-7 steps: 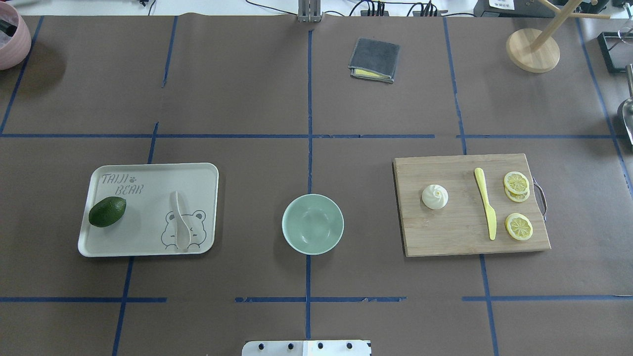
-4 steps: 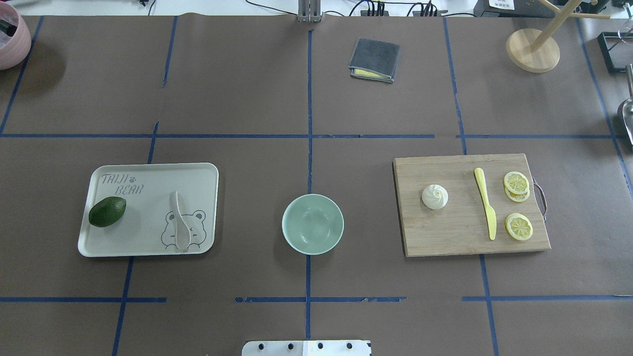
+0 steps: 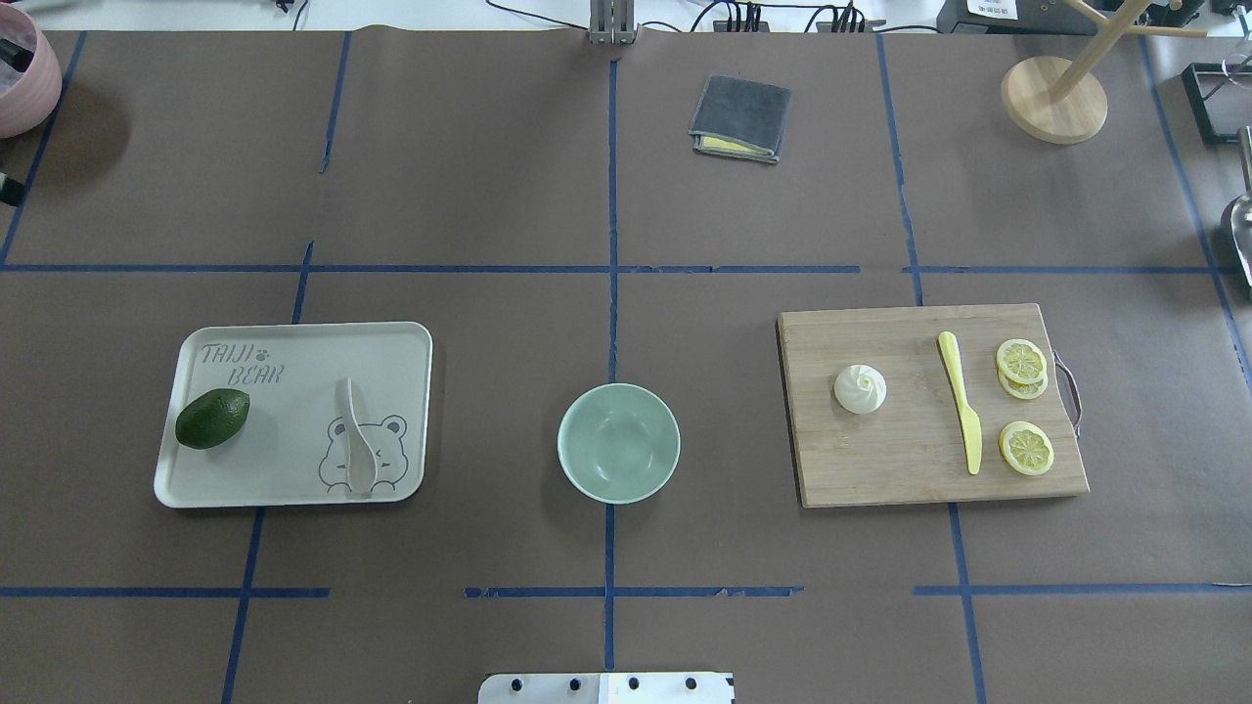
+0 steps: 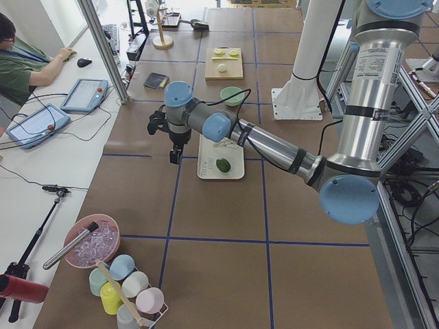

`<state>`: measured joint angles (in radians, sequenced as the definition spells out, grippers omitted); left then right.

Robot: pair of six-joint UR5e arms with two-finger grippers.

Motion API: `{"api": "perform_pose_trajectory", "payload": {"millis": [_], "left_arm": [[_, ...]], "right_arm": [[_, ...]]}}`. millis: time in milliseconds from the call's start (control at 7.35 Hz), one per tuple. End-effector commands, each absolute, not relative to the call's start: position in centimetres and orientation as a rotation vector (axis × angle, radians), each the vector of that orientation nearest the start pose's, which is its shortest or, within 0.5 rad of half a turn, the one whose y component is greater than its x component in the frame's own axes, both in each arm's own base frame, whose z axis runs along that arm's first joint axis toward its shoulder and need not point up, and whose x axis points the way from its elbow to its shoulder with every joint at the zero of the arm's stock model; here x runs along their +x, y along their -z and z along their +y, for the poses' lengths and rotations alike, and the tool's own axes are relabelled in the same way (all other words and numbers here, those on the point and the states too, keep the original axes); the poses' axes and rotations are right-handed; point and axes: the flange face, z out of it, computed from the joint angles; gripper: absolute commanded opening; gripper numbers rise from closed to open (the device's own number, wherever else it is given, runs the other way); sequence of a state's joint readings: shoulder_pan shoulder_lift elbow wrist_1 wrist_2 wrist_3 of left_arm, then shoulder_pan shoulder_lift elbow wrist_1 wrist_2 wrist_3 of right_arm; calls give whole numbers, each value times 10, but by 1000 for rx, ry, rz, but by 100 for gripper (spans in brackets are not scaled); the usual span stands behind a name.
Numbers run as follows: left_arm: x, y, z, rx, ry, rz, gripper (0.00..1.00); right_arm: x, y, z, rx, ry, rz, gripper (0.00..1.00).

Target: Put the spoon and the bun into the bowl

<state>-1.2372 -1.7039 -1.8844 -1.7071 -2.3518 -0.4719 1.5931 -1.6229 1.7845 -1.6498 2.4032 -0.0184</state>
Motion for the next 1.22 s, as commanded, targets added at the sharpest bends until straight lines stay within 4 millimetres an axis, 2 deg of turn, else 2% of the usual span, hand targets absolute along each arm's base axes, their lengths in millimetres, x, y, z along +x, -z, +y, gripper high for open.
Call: {"api": "perform_pose_trajectory", "payload": {"millis": [0, 136, 272, 408, 544, 816, 1088], "left_arm": [[188, -390, -509, 149, 8, 960, 98], [245, -365, -503, 133, 68, 942, 97], [308, -353, -485, 91, 156, 915, 97], [352, -355, -461, 76, 217, 877, 97], [379, -362, -445, 66, 252, 848, 97], [413, -371, -424, 33, 294, 829, 94], [434, -382, -413, 16, 305, 808, 90]], "right_arm": [[66, -578, -469, 93, 31, -847, 100], [62, -573, -473, 83, 3, -864, 100], [54, -559, -474, 75, -23, -869, 100], [44, -549, -474, 67, -37, -872, 100], [39, -537, -474, 70, -46, -875, 100], [20, -514, -478, 60, -70, -885, 100], [-10, -485, -481, 39, -91, -898, 100]]}}
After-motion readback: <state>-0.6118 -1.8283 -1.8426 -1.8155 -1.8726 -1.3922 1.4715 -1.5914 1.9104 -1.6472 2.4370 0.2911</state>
